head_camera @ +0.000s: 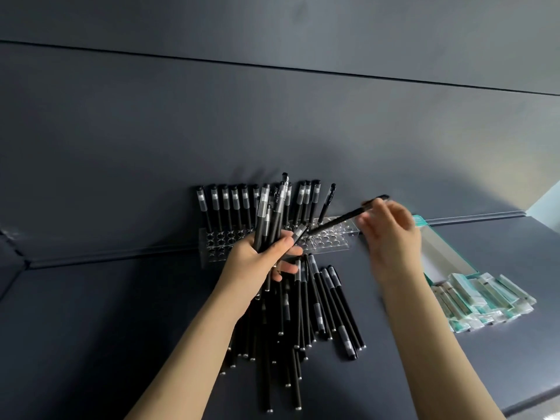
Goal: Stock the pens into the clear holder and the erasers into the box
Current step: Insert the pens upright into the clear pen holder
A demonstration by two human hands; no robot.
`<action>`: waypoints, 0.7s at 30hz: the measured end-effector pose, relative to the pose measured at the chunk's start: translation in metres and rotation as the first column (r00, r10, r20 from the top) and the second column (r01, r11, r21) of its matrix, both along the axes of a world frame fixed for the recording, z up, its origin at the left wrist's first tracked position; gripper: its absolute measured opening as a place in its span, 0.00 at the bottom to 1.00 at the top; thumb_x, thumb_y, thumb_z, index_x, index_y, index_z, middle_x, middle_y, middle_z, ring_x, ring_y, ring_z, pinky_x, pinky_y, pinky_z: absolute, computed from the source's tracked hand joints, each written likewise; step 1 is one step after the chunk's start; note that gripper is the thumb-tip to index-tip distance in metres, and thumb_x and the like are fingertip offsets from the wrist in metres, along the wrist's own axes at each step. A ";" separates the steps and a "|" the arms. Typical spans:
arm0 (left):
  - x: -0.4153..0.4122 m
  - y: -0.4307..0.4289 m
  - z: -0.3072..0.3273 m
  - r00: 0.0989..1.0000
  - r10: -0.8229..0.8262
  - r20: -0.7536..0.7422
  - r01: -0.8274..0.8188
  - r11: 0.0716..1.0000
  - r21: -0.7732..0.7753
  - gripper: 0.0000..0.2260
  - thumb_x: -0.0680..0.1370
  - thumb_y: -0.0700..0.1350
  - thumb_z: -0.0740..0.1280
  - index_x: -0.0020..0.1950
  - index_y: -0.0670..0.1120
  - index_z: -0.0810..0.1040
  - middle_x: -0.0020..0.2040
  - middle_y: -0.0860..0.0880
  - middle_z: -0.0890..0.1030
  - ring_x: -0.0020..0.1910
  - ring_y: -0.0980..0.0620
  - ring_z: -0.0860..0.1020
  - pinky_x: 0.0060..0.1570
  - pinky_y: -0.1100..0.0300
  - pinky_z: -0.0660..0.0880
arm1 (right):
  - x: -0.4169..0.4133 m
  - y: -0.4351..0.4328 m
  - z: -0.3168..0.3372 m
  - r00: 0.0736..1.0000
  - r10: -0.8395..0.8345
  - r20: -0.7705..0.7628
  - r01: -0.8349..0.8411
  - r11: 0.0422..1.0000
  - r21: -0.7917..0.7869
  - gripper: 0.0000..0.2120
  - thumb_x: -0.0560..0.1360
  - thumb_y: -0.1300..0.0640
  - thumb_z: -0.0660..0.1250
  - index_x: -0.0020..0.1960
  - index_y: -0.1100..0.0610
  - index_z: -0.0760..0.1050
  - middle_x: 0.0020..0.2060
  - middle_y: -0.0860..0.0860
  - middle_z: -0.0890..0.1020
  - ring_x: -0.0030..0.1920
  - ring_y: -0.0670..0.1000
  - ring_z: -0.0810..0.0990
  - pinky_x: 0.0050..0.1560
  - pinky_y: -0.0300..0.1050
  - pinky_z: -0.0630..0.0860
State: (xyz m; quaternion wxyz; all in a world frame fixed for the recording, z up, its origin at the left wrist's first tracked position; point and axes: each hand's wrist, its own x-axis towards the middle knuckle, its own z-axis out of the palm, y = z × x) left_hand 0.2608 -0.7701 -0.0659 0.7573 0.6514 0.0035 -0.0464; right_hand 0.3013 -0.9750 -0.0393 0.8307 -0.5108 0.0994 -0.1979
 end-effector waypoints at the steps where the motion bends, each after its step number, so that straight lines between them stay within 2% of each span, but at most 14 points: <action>1: 0.000 0.001 0.000 1.000 0.005 -0.002 -0.005 1.000 0.001 0.06 0.79 0.45 0.68 0.55 0.46 0.80 0.47 0.48 0.86 0.38 0.48 0.84 0.33 0.61 0.75 | 0.005 -0.007 -0.001 0.996 -0.087 0.010 0.087 0.996 0.008 0.07 0.79 0.64 0.66 0.44 0.57 0.71 0.36 0.54 0.77 0.35 0.48 0.79 0.46 0.42 0.80; 4: 0.002 0.002 -0.002 1.000 0.004 -0.002 -0.004 1.000 0.006 0.06 0.79 0.45 0.67 0.55 0.46 0.80 0.46 0.48 0.86 0.35 0.49 0.82 0.32 0.61 0.74 | 0.013 -0.020 -0.007 0.960 -0.277 0.030 0.278 0.955 -0.103 0.07 0.79 0.62 0.66 0.45 0.54 0.70 0.42 0.57 0.77 0.38 0.50 0.80 0.48 0.45 0.79; 7: 0.002 0.001 -0.004 0.999 -0.042 0.022 0.041 0.998 0.050 0.07 0.80 0.43 0.65 0.56 0.42 0.79 0.45 0.49 0.86 0.33 0.55 0.79 0.32 0.62 0.73 | 0.017 -0.018 -0.010 0.937 -0.329 0.120 0.350 0.892 -0.286 0.06 0.78 0.61 0.66 0.47 0.52 0.71 0.47 0.58 0.78 0.42 0.52 0.80 0.50 0.47 0.80; 9: 0.002 0.001 -0.005 0.996 -0.081 0.040 0.076 0.990 0.116 0.08 0.81 0.42 0.64 0.57 0.41 0.80 0.43 0.53 0.86 0.32 0.60 0.77 0.36 0.65 0.74 | 0.019 -0.015 -0.008 0.927 -0.324 0.190 0.374 0.845 -0.382 0.06 0.79 0.62 0.65 0.48 0.51 0.71 0.46 0.55 0.78 0.43 0.52 0.80 0.50 0.46 0.80; 11: 0.002 0.001 -0.005 0.992 -0.108 0.059 0.099 0.984 0.145 0.08 0.81 0.40 0.63 0.57 0.43 0.79 0.46 0.55 0.86 0.36 0.61 0.78 0.41 0.65 0.74 | 0.021 -0.010 -0.005 0.927 -0.292 0.237 0.371 0.812 -0.451 0.07 0.79 0.62 0.65 0.48 0.50 0.71 0.44 0.50 0.78 0.42 0.51 0.80 0.49 0.44 0.78; 14: 0.002 0.001 -0.005 0.988 -0.130 0.084 0.117 0.983 0.141 0.09 0.81 0.38 0.62 0.57 0.45 0.79 0.51 0.55 0.85 0.42 0.61 0.80 0.43 0.65 0.75 | 0.025 -0.003 -0.003 0.934 -0.255 0.250 0.355 0.741 -0.570 0.09 0.79 0.60 0.65 0.48 0.46 0.71 0.45 0.49 0.80 0.42 0.51 0.82 0.46 0.40 0.75; 16: 0.001 0.001 -0.004 0.986 -0.134 0.103 0.122 0.986 0.116 0.09 0.81 0.37 0.63 0.57 0.42 0.80 0.51 0.54 0.85 0.45 0.59 0.81 0.45 0.66 0.76 | 0.029 0.000 -0.003 0.940 -0.228 0.253 0.340 0.686 -0.643 0.07 0.79 0.59 0.66 0.49 0.48 0.72 0.45 0.47 0.81 0.43 0.50 0.82 0.45 0.38 0.75; 18: 0.000 0.001 -0.003 0.983 -0.127 0.130 0.117 0.990 0.082 0.08 0.81 0.37 0.63 0.55 0.40 0.82 0.51 0.52 0.85 0.46 0.58 0.82 0.47 0.66 0.77 | 0.033 0.004 -0.003 0.943 -0.205 0.260 0.331 0.631 -0.702 0.04 0.78 0.59 0.66 0.52 0.53 0.74 0.44 0.46 0.81 0.41 0.45 0.82 0.43 0.32 0.73; 21: 0.000 0.000 -0.004 0.982 -0.105 0.159 0.099 0.994 0.042 0.08 0.80 0.37 0.64 0.54 0.39 0.82 0.50 0.50 0.86 0.46 0.57 0.82 0.46 0.65 0.77 | 0.038 0.008 -0.001 0.949 -0.161 0.271 0.314 0.550 -0.774 0.08 0.78 0.60 0.67 0.56 0.55 0.74 0.43 0.46 0.81 0.40 0.41 0.80 0.41 0.26 0.70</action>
